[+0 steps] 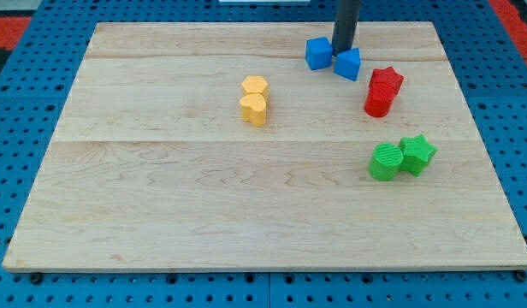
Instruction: Push the blue cube to the top center of the board
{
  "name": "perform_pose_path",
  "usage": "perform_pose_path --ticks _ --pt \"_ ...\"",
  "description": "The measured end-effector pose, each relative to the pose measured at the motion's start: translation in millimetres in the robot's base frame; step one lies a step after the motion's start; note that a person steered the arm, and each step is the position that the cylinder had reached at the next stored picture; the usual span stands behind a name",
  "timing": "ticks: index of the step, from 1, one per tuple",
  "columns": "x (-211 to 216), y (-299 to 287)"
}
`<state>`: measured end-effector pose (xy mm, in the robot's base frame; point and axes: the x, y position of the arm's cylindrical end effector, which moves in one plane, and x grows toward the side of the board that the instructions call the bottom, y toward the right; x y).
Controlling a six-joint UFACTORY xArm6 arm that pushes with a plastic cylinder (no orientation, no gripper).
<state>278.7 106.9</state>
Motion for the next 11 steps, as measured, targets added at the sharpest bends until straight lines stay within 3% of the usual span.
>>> perform_pose_path --ticks 2,3,4,5,6,10,11 --pt "-1 17" --pt "-27 34" --pt "-21 88" --pt "18 102" --pt "33 61" --pt "-33 -106" --pt "-48 -60"
